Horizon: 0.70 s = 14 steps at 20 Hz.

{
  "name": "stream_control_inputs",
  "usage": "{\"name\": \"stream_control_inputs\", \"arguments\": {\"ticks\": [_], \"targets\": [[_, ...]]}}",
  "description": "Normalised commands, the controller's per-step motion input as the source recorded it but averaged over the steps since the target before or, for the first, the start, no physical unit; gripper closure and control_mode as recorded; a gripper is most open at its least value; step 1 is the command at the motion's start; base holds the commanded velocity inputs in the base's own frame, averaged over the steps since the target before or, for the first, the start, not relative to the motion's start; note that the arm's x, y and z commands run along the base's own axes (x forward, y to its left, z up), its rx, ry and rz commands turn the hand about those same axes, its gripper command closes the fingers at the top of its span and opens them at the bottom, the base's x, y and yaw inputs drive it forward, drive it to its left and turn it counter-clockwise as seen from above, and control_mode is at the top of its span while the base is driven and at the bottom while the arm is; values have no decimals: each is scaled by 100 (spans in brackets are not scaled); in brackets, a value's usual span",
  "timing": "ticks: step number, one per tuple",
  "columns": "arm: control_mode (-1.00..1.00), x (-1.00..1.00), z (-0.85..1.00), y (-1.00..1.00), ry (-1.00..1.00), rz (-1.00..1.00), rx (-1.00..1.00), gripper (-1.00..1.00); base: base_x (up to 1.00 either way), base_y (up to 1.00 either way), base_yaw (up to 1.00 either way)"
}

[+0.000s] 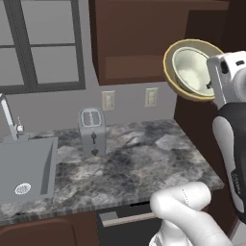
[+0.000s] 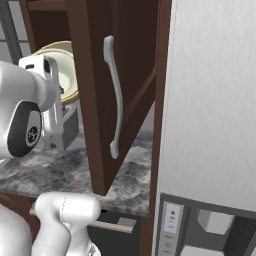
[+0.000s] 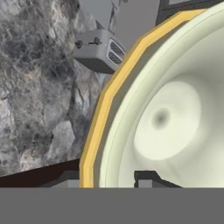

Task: Pick up the bowls on the counter and stack them on top of one another in the open cabinet. Place the smaller bowl on top of the larger bowl.

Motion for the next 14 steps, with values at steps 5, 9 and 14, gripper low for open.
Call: {"name": "stream_control_inputs", "arguments": {"ticks": [5,9,14], "targets": [[-100,24,10,1,0,0,4,100,0,0,0],[-100,36,8,10,0,-2,0,100,0,0,0],[-100,41,4,14,0,-3,1,100,0,0,0]]}}
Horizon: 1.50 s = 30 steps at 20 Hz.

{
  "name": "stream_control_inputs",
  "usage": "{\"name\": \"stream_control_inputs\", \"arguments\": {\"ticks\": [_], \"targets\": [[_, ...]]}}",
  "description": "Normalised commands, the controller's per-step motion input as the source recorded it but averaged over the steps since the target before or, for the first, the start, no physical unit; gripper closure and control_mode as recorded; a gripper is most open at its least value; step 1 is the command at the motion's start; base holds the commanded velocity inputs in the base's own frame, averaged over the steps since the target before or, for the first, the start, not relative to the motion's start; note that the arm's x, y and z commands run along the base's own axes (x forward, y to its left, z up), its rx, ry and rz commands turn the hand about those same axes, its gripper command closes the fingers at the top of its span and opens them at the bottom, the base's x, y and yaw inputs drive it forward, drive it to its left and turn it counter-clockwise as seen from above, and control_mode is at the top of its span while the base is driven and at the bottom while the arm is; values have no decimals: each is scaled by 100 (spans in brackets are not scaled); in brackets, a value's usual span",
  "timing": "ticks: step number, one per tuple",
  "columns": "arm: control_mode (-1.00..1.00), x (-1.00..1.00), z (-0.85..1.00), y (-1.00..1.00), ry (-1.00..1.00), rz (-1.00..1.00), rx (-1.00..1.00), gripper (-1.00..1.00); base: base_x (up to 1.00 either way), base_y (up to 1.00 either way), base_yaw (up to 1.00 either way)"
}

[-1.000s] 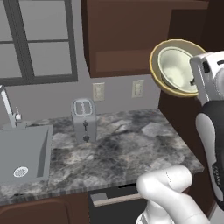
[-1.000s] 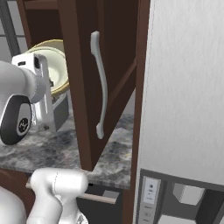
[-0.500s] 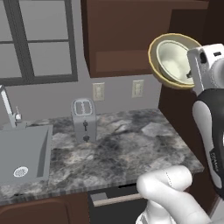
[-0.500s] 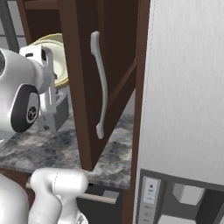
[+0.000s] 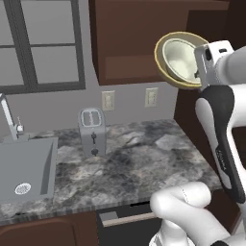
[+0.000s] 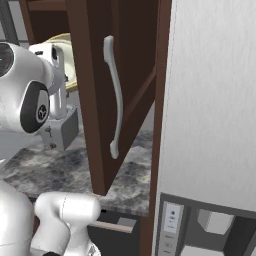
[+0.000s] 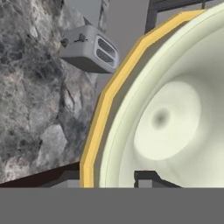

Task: Pick up the bowls on the counter and stack them on top of one another in the open cabinet. Place the smaller bowl on top of the larger bowl.

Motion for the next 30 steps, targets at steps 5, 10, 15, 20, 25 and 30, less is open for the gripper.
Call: {"name": "stream_control_inputs", "arguments": {"ticks": [5,10,15,20,25,30], "targets": [[-100,27,5,1,2,0,7,100,0,0,0],[-100,16,4,0,2,0,5,100,0,0,0],[-100,3,0,0,0,0,0,100,0,0,0],[-100,32,0,4,0,0,0,100,0,0,0],[-100,39,0,3,0,0,0,100,0,0,0],[-100,42,0,1,0,0,0,100,0,0,0]]}}
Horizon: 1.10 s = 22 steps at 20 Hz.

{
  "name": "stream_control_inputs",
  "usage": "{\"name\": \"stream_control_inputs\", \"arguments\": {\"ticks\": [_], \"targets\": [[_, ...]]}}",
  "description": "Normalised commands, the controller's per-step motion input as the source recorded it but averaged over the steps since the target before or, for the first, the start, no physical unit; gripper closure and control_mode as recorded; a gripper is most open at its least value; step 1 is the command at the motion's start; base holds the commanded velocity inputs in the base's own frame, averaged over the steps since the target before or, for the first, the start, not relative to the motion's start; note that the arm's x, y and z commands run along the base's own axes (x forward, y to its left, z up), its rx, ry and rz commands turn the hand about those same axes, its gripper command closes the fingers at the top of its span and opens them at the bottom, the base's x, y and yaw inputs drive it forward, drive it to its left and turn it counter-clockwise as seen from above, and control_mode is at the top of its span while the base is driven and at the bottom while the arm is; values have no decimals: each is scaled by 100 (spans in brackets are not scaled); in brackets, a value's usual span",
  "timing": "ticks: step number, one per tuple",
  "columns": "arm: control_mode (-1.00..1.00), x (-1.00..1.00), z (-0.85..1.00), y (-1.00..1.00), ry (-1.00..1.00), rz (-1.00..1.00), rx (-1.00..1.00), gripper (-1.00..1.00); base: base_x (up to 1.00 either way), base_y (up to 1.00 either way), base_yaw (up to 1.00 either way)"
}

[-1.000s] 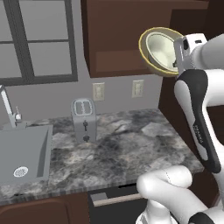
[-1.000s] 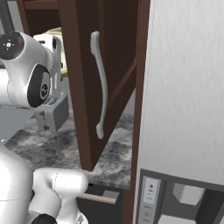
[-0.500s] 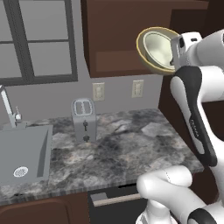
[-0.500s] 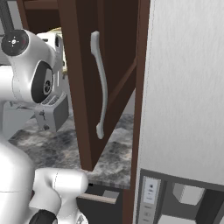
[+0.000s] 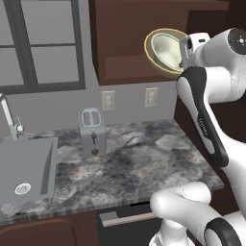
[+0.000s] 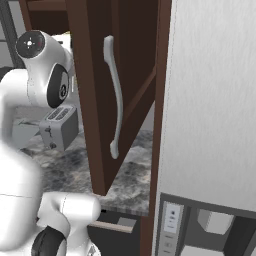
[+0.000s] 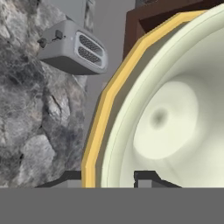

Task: Pick up the bowls on the counter and stack them on top of one another in the open cabinet. Place the smaller bowl on top of the larger bowl.

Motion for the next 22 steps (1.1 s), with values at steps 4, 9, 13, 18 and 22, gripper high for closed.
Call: {"name": "stream_control_inputs", "arguments": {"ticks": [4,9,13,18,22], "targets": [[-100,44,0,0,2,0,0,100,0,0,0],[-100,44,0,0,3,0,0,100,0,0,0],[-100,40,-5,0,3,0,0,100,0,0,0],[-100,36,-6,0,2,0,0,100,0,0,0],[-100,37,-2,0,0,0,0,100,0,0,0]]}}
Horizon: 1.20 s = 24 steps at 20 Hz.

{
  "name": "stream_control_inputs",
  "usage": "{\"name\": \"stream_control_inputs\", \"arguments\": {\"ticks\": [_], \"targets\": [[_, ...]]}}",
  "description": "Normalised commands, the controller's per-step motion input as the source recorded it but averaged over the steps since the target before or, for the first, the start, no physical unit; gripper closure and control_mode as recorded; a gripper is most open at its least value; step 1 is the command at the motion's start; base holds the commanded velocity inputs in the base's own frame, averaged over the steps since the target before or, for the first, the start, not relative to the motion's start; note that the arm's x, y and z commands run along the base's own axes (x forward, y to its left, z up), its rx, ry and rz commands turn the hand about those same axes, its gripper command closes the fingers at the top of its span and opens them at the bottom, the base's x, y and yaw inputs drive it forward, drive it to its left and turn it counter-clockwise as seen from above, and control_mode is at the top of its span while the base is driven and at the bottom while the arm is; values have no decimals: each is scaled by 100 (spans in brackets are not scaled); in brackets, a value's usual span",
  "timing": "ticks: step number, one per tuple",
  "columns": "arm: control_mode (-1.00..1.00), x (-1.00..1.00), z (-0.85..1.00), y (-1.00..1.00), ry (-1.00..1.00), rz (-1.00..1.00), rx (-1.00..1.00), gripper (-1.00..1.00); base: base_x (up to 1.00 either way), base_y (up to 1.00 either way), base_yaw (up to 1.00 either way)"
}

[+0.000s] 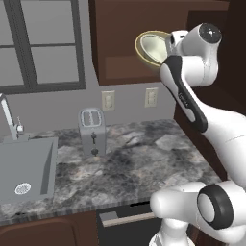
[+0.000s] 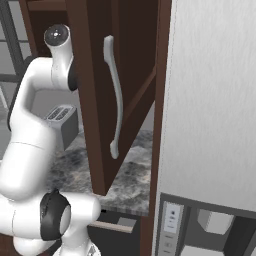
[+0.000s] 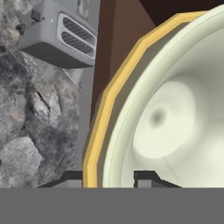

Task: Pick up the bowls on the counter and stack them on top of one another in the open cabinet. Place the smaller bowl on top of the larger bowl.

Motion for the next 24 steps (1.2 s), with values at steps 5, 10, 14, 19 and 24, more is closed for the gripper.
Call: {"name": "stream_control_inputs", "arguments": {"ticks": [5,10,14,19,24], "targets": [[-100,41,-4,0,0,0,0,100,0,0,0],[-100,41,-10,1,0,0,0,100,0,0,0],[-100,43,-11,2,0,0,0,100,0,0,0],[-100,44,-7,2,0,0,0,100,0,0,0],[-100,48,-1,1,0,0,0,100,0,0,0]]}}
